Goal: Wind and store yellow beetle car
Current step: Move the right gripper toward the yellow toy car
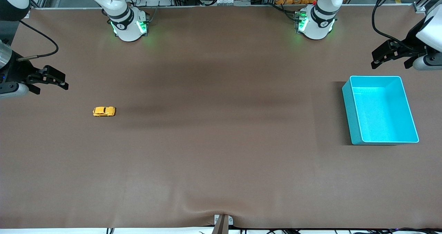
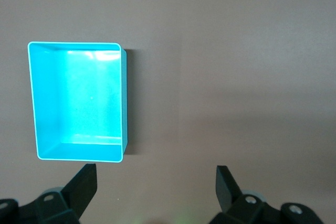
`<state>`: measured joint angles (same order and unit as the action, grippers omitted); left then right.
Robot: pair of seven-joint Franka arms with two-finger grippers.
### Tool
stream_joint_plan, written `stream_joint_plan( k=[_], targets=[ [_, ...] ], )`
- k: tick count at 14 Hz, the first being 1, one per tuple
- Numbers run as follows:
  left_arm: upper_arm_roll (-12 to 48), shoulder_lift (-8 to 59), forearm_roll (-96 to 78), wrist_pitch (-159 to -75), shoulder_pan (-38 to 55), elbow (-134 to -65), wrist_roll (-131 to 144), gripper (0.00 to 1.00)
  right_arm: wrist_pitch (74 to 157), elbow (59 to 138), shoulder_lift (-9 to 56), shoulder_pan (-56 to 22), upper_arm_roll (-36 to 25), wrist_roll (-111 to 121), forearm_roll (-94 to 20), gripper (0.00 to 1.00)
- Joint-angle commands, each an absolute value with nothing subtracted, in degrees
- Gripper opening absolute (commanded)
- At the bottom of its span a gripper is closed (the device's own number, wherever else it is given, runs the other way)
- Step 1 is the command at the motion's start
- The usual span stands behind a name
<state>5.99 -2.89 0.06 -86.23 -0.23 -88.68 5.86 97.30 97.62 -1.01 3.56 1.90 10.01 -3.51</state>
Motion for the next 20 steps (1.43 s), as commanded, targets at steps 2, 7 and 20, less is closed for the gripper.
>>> stream_joint_plan(
  k=[2,7,20],
  targets=[
    [6.06,-3.43,-0.62,-85.34,-0.26,-88.24,5.98,1.00,96.15,97.29,-1.41,3.51,1.67,9.41,-3.43,1.00],
    [5.98,-3.34,-0.88,-85.52,-0.44,-88.15,5.80,1.00,95.54,94.22,-0.62,4.75,1.41,8.61,-3.34,1.00],
    [6.06,-3.34,-0.79,-85.52,-0.44,-88.15,5.71,1.00,89.21,93.95,7.81,9.93,1.49,-5.96,0.44,1.00]
  ],
)
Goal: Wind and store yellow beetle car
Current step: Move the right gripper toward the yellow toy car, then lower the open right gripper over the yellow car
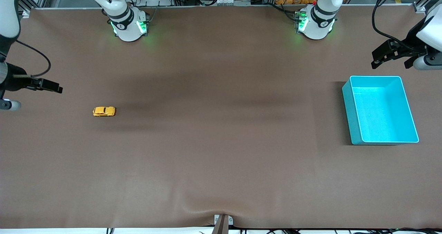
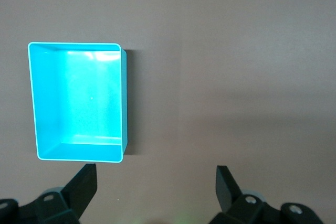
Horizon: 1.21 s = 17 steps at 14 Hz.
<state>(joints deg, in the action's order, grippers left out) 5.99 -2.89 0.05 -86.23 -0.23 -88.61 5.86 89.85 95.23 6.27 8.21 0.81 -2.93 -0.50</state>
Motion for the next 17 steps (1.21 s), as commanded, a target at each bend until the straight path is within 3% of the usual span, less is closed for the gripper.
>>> stream_joint_plan(
  k=[1,9,17],
  targets=[
    [5.98,-3.34,-0.88,-85.52,-0.44,-88.15,5.71,1.00,90.34,95.09,7.91,9.67,1.49,-9.98,0.44,1.00],
    [6.06,-3.34,-0.88,-85.52,-0.44,-88.15,5.71,1.00,99.65,105.80,7.47,9.41,1.76,-32.66,-0.62,1.00],
    [5.98,-3.34,-0.88,-85.52,-0.44,-88.15,5.80,1.00,123.03,121.02,7.99,8.35,1.76,-59.54,-0.70,1.00]
  ],
)
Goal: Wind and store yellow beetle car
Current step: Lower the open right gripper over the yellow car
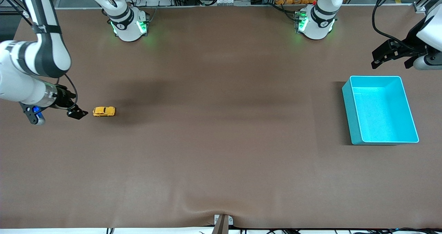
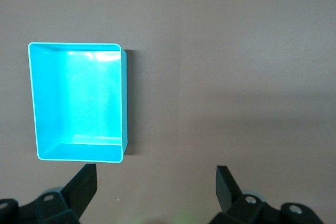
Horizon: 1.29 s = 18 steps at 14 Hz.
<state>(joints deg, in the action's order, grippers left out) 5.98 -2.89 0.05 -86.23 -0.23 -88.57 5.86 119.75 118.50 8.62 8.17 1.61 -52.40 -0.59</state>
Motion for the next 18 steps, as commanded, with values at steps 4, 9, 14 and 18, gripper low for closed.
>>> stream_joint_plan(
  k=[4,9,14,18],
  targets=[
    [5.71,-3.08,-0.88,-85.61,-0.44,-88.15,5.71,1.00,124.19,121.29,10.45,8.09,1.76,-73.81,-0.70,1.00],
    [5.71,-3.16,-0.97,-85.69,-0.44,-88.07,5.71,1.00,134.35,128.04,10.63,8.35,1.76,-79.00,-0.70,1.00],
    [6.06,-3.25,-0.88,-85.61,-0.35,-88.07,5.80,1.00,140.87,130.52,13.00,8.53,1.76,-79.98,-0.70,1.00],
    [6.06,-3.25,-0.88,-85.61,-0.35,-88.07,5.80,1.00,143.44,131.40,14.94,8.79,1.67,-79.98,-0.70,1.00]
  ],
)
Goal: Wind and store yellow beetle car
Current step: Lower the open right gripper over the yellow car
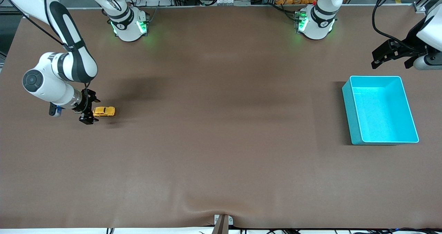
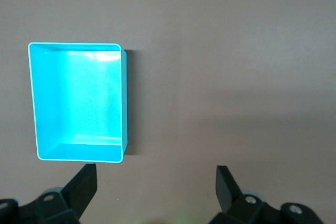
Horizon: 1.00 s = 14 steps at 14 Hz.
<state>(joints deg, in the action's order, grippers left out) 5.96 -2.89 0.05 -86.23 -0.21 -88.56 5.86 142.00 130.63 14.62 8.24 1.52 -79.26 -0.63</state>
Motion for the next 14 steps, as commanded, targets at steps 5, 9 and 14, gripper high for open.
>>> stream_joint_plan(
  k=[5,9,14],
  targets=[
    [6.15,-3.34,-0.88,-85.61,-0.35,-88.07,5.80,1.00,148.25,134.64,15.47,10.63,1.58,-79.98,-0.62,1.00],
    [6.15,-3.34,-0.97,-85.61,-0.35,-88.07,5.80,1.00,151.00,135.17,16.96,10.55,1.58,-79.98,-0.62,0.99],
    [6.33,-3.34,-1.05,-85.61,-0.35,-88.07,5.80,1.00,153.53,137.01,17.40,10.11,1.67,-80.86,-0.62,0.90]
  ],
)
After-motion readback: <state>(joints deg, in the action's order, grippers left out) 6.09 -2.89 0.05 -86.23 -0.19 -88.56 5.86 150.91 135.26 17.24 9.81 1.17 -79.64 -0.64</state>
